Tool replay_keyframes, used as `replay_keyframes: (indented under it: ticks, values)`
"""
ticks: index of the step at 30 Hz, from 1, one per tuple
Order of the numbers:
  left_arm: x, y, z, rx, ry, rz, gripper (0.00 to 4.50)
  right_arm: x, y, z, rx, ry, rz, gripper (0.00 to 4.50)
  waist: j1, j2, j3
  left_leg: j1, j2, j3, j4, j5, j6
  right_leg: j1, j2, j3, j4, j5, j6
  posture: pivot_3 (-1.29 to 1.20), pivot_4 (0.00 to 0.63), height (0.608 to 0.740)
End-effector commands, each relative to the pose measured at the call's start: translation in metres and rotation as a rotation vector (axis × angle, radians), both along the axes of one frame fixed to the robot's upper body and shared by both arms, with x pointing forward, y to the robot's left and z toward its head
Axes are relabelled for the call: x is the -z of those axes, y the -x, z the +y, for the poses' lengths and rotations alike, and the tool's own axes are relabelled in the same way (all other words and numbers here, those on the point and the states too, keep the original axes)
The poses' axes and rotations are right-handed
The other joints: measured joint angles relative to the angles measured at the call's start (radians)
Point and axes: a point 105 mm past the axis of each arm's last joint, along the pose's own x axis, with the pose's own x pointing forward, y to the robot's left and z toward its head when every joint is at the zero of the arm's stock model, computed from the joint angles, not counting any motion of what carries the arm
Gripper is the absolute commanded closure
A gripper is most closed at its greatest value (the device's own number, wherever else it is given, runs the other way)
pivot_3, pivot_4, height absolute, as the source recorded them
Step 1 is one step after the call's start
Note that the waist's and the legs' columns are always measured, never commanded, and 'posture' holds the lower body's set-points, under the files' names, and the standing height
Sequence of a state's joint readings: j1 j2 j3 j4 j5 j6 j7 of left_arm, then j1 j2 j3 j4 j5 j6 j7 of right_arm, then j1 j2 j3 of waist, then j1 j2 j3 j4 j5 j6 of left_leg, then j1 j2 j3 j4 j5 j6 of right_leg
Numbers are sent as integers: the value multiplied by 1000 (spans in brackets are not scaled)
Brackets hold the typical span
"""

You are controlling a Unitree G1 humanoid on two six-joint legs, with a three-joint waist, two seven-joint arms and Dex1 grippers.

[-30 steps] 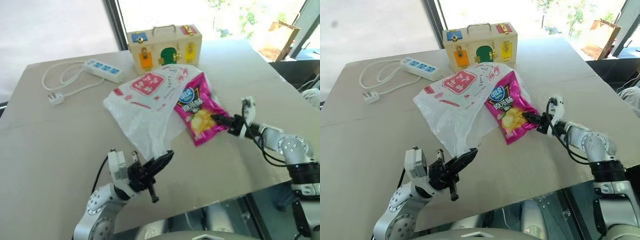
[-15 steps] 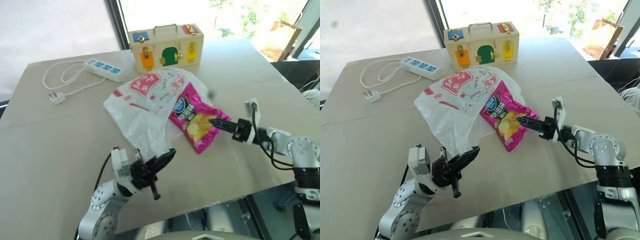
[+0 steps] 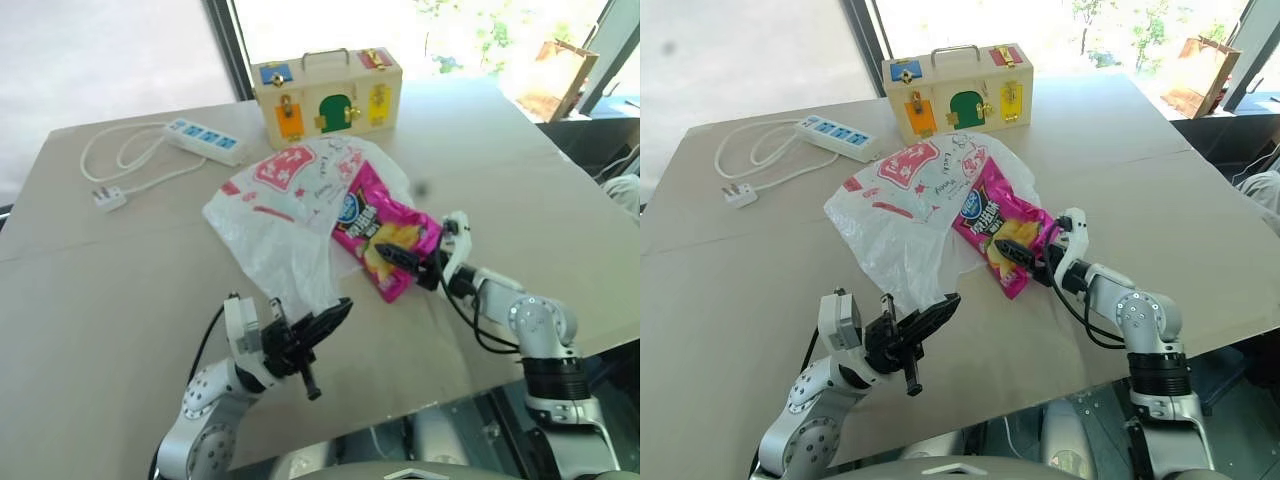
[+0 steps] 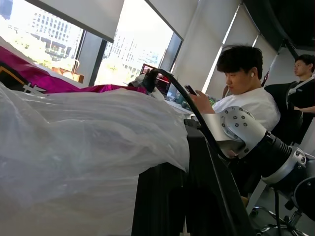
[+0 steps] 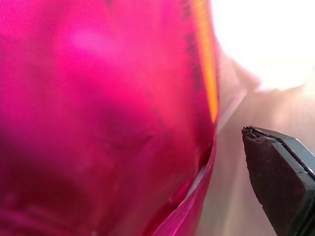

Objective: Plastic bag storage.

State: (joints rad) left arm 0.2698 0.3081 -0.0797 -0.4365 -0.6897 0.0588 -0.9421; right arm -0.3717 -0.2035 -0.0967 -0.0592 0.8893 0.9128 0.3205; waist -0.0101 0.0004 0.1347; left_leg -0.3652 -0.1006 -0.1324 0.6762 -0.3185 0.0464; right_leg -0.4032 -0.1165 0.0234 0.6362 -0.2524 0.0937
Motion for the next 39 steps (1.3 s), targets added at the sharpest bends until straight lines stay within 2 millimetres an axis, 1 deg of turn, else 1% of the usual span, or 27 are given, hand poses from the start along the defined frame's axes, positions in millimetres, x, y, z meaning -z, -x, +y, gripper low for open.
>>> replay_keyframes:
  ticks: [1,2,3,4,5,6,8,11,13,15,17,20,22,24,26,30,32,34,36,38,39]
  values:
    - [-4,1,0,5,4,-20,4500,-6,-1,-8,34,8,-35,1220,-2,0,0,0,0,0,0,0,0,0,0,0,0,0,0,0,150,740]
    - [-4,1,0,5,5,-20,4500,-5,0,-8,37,13,-36,1882,-3,0,0,0,0,0,0,0,0,0,0,0,0,0,0,0,150,740]
    - [-4,1,-1,6,6,-20,4500,-4,1,-8,39,15,-36,2231,-3,0,0,0,0,0,-1,0,0,0,0,0,-1,0,0,0,150,740]
    - [-4,1,-1,5,7,-20,4500,-4,1,-8,39,17,-37,2854,-3,0,0,0,0,0,-1,0,0,0,0,0,-1,0,0,0,150,740]
    - [-3,1,-2,5,8,-19,4500,-4,1,-8,41,14,-38,3168,-3,0,0,0,0,0,-1,0,0,0,0,0,-1,0,0,0,150,740]
    - [-3,1,-1,3,9,-19,4500,-5,1,-9,46,6,-38,3653,-3,0,0,0,0,0,-1,0,0,0,0,0,0,0,0,0,150,740]
    - [-3,0,-1,2,11,-19,4500,-10,0,-10,48,-18,-42,4470,-3,0,0,1,0,0,-2,0,0,0,0,0,0,0,0,0,150,740]
    - [-3,0,-1,1,12,-20,4500,-18,0,-15,44,-78,-32,4470,-2,0,0,1,0,0,-2,0,0,0,0,1,0,0,0,0,150,740]
    - [-3,0,0,0,17,-21,4500,-36,5,-28,7,-230,6,4470,-2,1,1,1,0,0,-2,0,0,0,0,1,-1,0,0,0,150,740]
    - [-3,-1,-1,2,26,-22,4500,-50,18,-41,-81,-351,53,4470,-1,2,1,1,0,0,-2,0,0,0,0,1,-1,0,0,0,150,740]
    - [-4,-1,-2,8,36,-25,4500,-57,34,-56,-148,-445,112,4470,2,2,1,0,0,0,-3,0,0,0,0,0,-2,0,0,0,150,740]
    - [-8,-3,-4,14,51,-29,4500,-55,55,-76,-196,-529,219,4470,6,2,1,0,0,-2,-6,0,0,2,-1,-2,-8,0,0,0,150,740]
    - [-9,-3,-5,19,53,-29,4500,-50,66,-82,-241,-566,260,4470,-2,2,2,1,1,-1,-7,0,0,4,0,-2,-9,0,0,0,150,740]
    - [-10,-3,-6,25,58,-29,4500,-42,76,-79,-288,-577,301,4470,-9,2,2,1,1,0,-7,0,0,3,0,0,-9,0,0,0,150,740]
    - [-10,-2,-6,32,63,-30,4500,-31,86,-68,-318,-576,348,4470,-8,2,1,2,2,1,-7,0,0,4,1,1,-8,0,0,0,150,740]
    - [-14,1,-6,43,77,-36,4500,-20,88,-49,-325,-618,389,4470,-4,3,1,2,2,0,-7,0,0,4,1,1,-8,0,0,0,150,740]
    - [-16,4,-7,62,94,-34,4500,-11,93,-41,-336,-601,431,4470,-1,3,1,2,1,0,-6,0,0,4,0,1,-8,0,0,0,150,740]
    - [-18,9,-7,81,103,-29,4500,-3,98,-37,-344,-581,475,4470,2,2,1,2,1,0,-6,0,1,3,0,0,-9,0,0,0,150,740]
    - [-18,11,-6,84,107,-24,4500,4,99,-37,-340,-568,514,4470,2,3,1,1,1,-1,-6,0,1,3,0,-1,-9,0,0,0,150,740]
    - [-19,12,-5,87,107,-20,4500,10,99,-36,-343,-549,551,4470,1,3,1,1,1,-1,-6,0,1,4,0,-1,-9,0,0,0,150,740]
    - [-18,14,-5,95,106,-16,4500,12,95,-34,-330,-532,566,4470,1,3,1,1,1,-1,-6,0,1,4,0,-1,-9,0,0,0,150,740]
